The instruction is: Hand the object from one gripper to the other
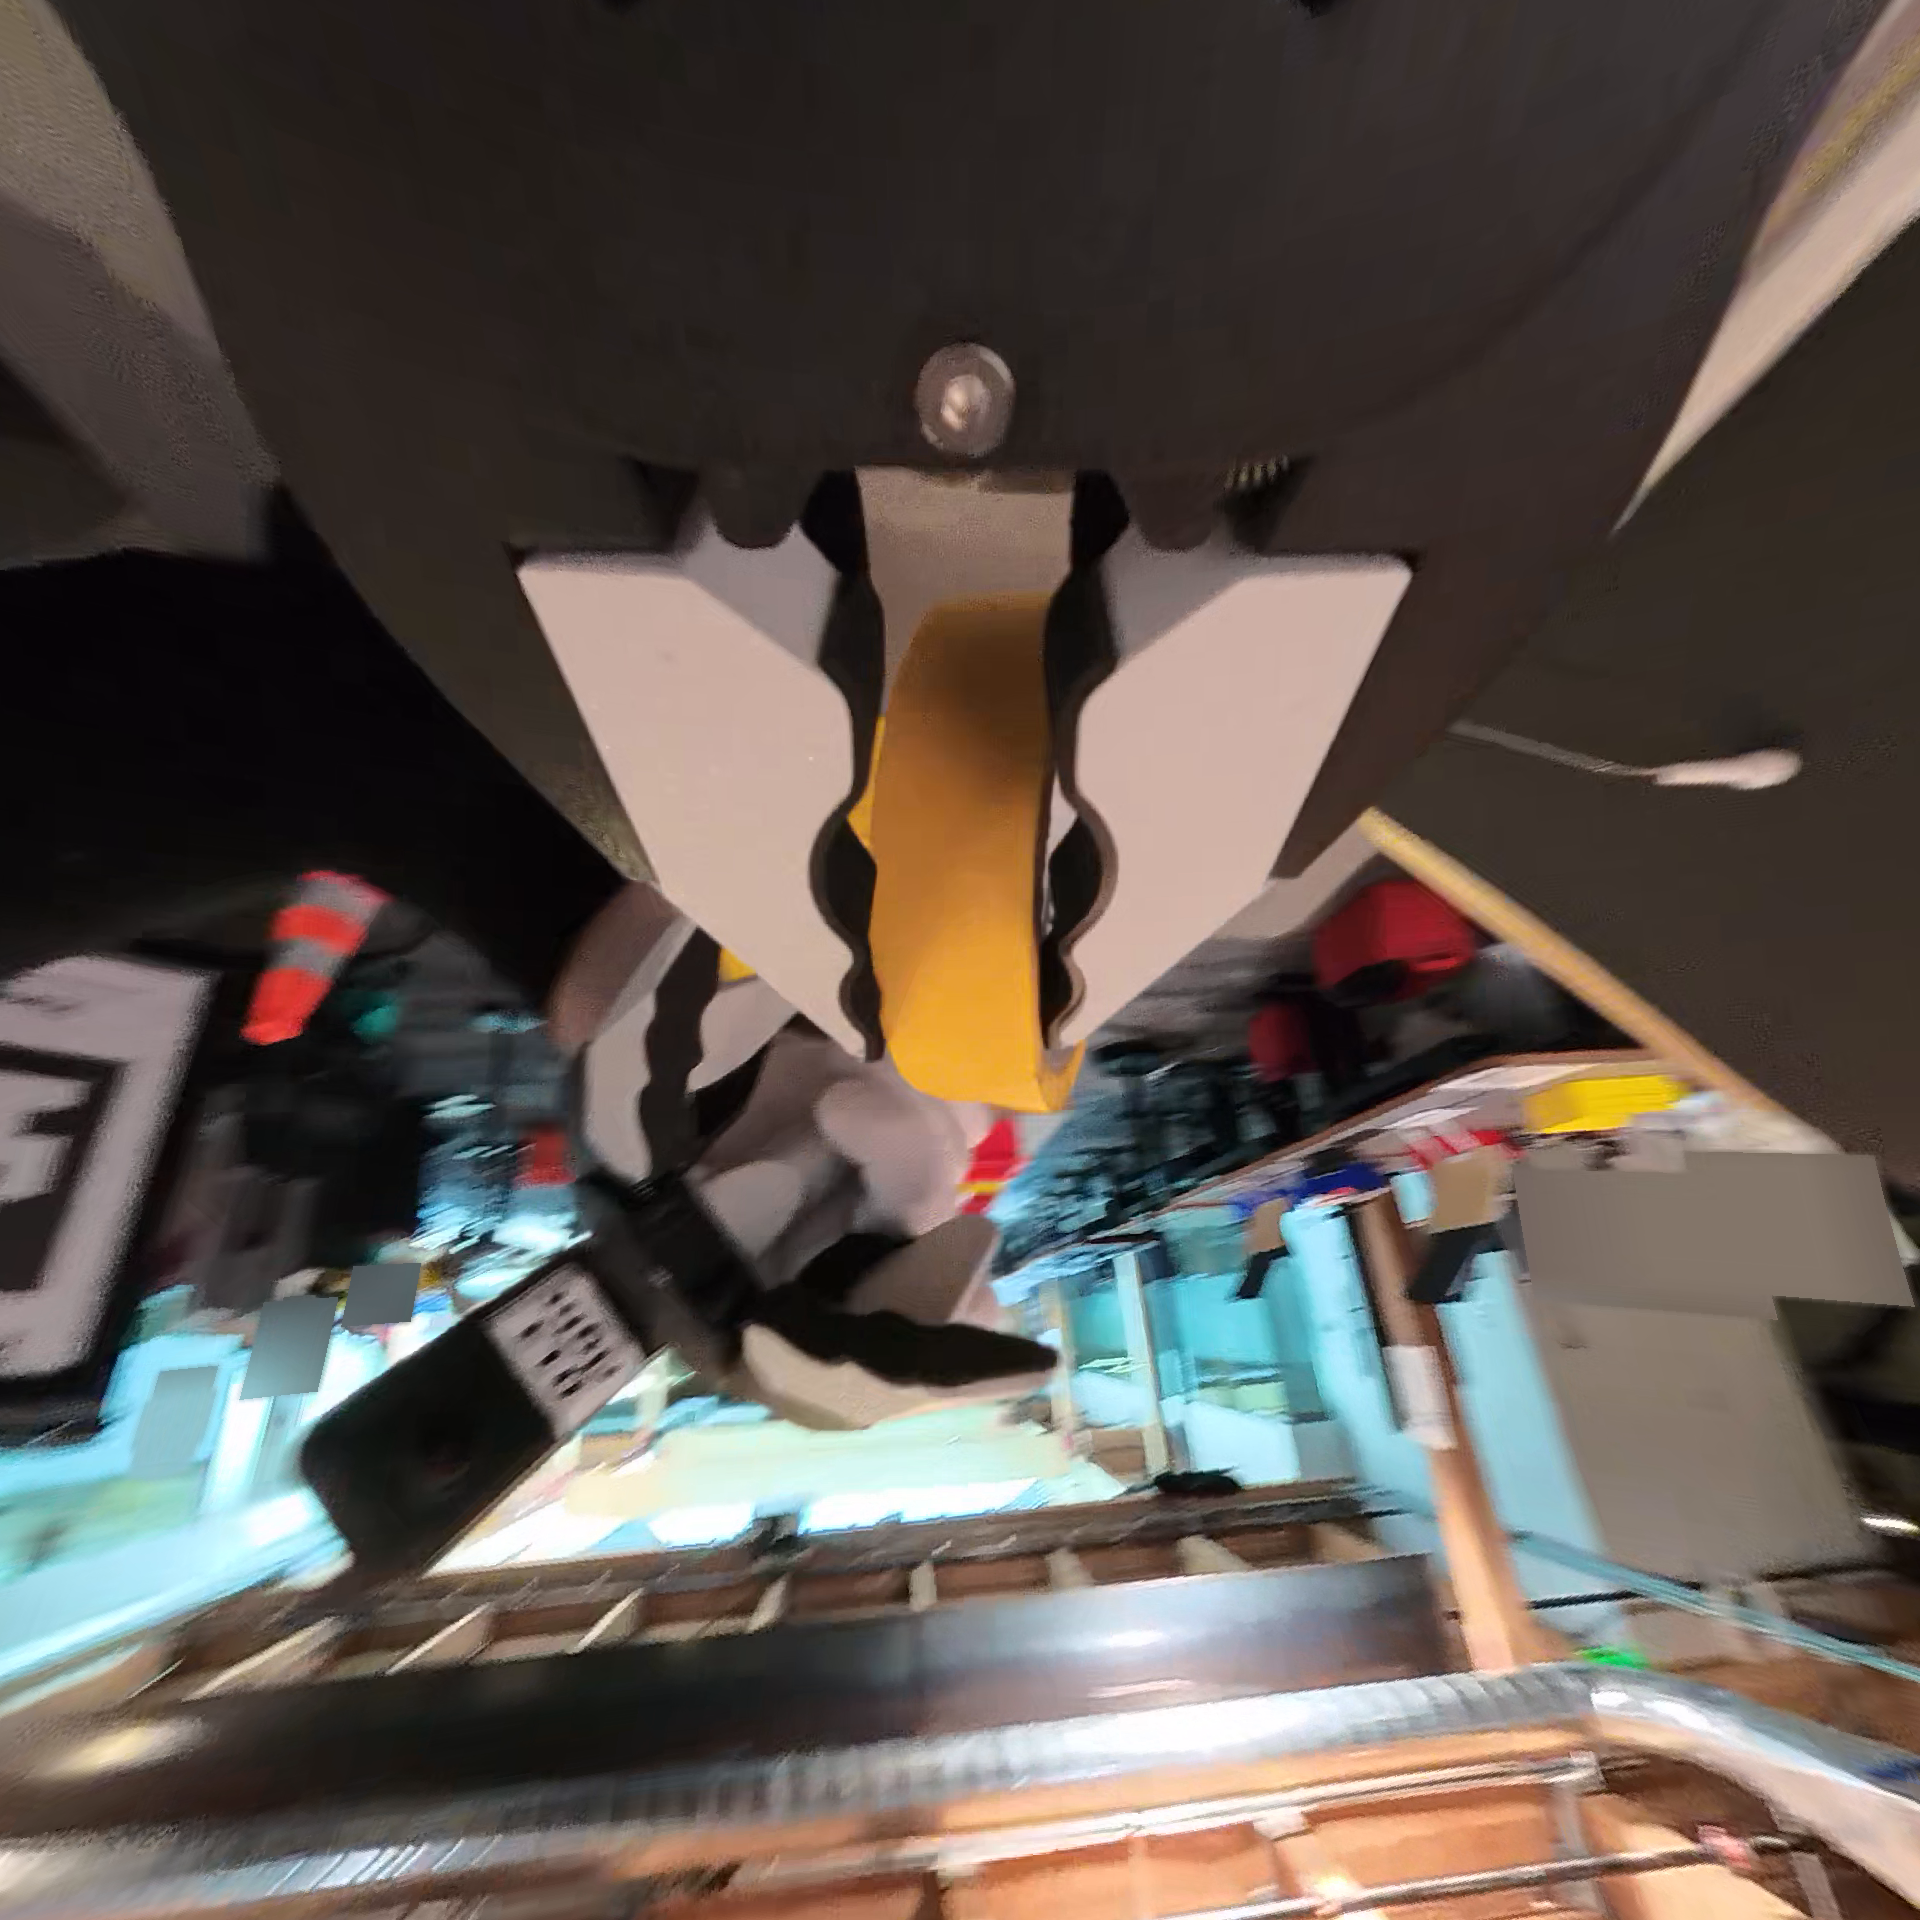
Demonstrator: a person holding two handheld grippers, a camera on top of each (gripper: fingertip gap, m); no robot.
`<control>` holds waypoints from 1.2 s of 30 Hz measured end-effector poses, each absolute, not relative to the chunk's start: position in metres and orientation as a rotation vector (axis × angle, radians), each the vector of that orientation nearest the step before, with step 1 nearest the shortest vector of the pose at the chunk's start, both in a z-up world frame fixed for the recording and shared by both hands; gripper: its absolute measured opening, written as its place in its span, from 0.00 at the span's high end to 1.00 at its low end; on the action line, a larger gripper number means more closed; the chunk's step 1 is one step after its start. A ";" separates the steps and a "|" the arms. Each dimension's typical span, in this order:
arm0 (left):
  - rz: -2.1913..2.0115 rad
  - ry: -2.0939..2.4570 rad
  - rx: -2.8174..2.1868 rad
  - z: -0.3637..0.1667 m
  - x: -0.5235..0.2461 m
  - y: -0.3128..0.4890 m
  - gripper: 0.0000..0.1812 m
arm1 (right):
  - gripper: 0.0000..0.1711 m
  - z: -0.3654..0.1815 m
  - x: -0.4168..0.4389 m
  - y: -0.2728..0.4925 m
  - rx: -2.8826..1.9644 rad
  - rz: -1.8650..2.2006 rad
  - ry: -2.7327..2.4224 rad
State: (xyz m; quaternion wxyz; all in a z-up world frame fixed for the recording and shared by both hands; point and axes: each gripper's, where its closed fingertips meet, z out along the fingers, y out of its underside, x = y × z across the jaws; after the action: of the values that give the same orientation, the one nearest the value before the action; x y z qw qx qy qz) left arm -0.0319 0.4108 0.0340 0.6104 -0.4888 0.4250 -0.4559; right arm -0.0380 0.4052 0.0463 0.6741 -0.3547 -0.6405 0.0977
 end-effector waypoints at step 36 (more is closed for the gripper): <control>-0.270 1.295 -1.084 0.025 -0.033 0.391 0.77 | 0.86 0.003 -0.034 0.437 -0.873 -0.110 -1.611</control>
State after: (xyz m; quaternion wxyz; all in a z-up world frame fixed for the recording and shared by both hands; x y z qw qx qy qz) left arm -0.0330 0.3906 0.0253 0.6561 -0.4785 0.5713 -0.1191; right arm -0.0343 0.4370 0.0032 0.6076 -0.3780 -0.6969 -0.0477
